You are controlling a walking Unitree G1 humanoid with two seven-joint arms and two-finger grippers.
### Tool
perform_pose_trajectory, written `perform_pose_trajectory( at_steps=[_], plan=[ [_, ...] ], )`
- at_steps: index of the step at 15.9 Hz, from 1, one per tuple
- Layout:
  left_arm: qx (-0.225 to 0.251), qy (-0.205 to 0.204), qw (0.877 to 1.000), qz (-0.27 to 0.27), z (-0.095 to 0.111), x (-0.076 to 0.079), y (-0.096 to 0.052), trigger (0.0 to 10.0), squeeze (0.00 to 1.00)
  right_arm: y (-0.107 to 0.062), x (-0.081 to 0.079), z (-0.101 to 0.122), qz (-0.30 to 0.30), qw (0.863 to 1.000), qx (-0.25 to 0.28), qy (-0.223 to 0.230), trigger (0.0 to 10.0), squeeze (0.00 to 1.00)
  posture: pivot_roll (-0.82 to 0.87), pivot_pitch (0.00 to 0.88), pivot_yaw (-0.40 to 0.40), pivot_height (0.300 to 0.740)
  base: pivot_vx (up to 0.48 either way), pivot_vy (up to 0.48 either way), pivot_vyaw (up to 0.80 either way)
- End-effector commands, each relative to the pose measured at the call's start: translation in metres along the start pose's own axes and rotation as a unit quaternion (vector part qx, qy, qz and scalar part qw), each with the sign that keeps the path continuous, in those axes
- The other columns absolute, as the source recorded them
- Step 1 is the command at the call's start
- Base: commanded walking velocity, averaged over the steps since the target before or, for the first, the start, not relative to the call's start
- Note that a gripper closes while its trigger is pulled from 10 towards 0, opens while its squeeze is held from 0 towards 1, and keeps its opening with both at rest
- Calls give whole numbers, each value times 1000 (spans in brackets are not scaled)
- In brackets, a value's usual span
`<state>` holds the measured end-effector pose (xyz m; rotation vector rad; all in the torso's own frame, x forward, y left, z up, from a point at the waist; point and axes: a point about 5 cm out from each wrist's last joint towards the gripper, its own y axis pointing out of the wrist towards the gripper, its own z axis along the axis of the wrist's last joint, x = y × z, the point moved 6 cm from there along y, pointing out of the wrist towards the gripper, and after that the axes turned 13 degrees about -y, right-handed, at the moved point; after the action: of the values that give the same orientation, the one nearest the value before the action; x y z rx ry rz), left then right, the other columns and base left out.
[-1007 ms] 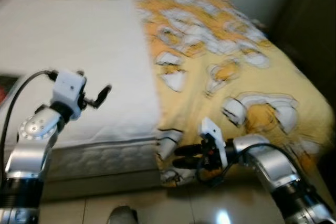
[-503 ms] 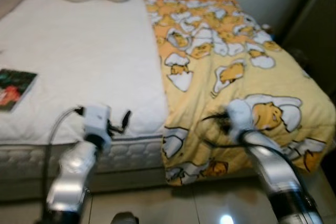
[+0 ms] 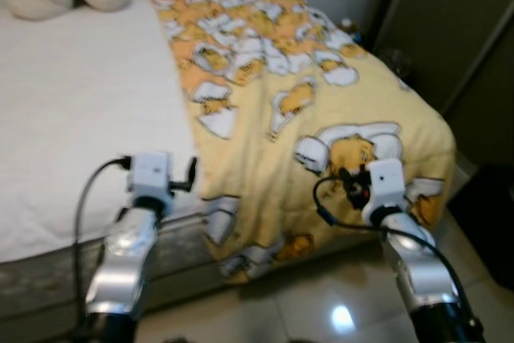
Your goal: Clean up the room
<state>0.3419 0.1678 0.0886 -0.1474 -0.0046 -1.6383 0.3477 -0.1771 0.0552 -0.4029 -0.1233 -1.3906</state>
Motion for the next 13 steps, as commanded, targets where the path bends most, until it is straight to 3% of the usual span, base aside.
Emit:
perform_pose_trajectory(
  at_steps=[1,3,7,13],
  plan=[
    [24,13,1000,6,16,-2,4,10000,0,5,4,13,-3,1000,22,-13,10000,0,-40,0,-34,740,0,-480,0],
    [24,15,1000,5,17,-1,5,10000,0,7,4,13,0,1000,21,-18,10000,0,-39,0,-34,740,0,-480,0],
    [27,24,999,10,18,-1,4,10000,0,14,12,14,-9,1000,18,-14,10000,0,-39,0,-32,740,0,-480,800],
    [19,29,999,2,14,3,4,10000,0,10,1,5,15,1000,12,-6,10000,0,-47,0,-18,740,0,-480,800]
  ],
)
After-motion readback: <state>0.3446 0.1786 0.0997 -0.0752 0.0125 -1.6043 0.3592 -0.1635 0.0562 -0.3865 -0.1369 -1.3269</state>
